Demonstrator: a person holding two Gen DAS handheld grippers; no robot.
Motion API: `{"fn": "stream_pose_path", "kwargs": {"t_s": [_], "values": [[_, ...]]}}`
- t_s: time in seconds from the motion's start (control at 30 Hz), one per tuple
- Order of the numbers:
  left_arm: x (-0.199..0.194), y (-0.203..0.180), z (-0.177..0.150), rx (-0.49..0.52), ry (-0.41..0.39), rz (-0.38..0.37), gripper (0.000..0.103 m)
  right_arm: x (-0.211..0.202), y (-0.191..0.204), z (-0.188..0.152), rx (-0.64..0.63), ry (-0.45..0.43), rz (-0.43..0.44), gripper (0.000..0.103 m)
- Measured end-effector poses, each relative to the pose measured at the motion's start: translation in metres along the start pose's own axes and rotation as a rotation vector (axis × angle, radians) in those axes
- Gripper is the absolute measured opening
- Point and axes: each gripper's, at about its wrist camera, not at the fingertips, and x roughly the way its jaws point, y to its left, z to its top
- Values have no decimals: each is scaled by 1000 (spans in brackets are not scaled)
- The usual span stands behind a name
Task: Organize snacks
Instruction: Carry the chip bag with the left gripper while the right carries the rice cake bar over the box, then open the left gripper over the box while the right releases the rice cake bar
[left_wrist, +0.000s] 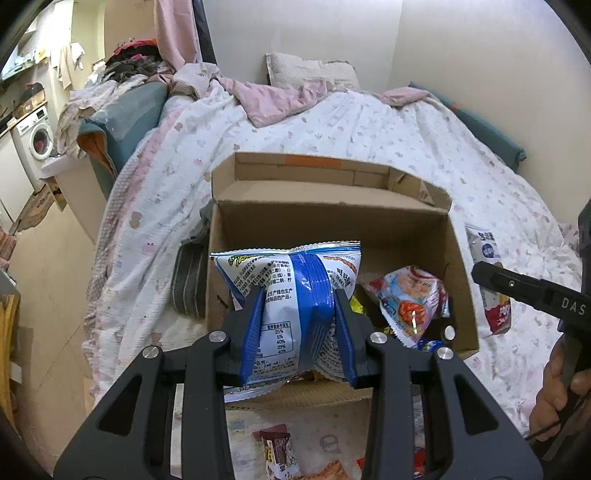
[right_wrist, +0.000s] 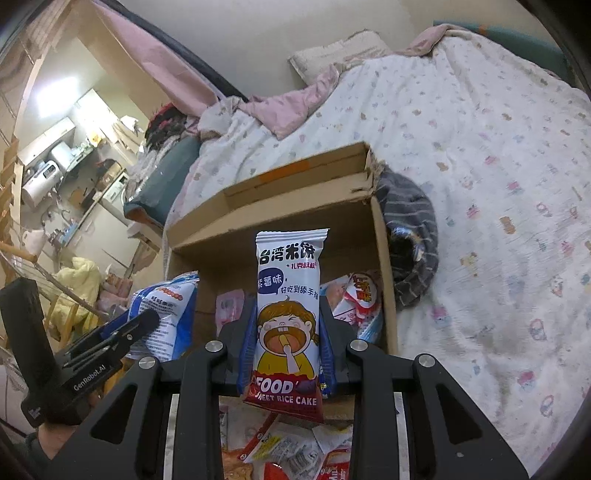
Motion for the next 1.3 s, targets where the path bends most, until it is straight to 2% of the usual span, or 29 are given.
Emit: {"fn": "stream_pose_path", "kwargs": {"t_s": [0.4,0.6,0.93,1.3], "values": [[17,5,-2,-22,23,11,33,34,10,-2,-13,65,34,31],[22,1,-1,0,26,-13,33,49,7,-7,2,114,48,31],[35,-3,-6,2,74,-21,34,55,4,-5,21,134,66,32],[34,-6,-8,16,70,-11,34,55,7,-5,13,136,67,32]]}}
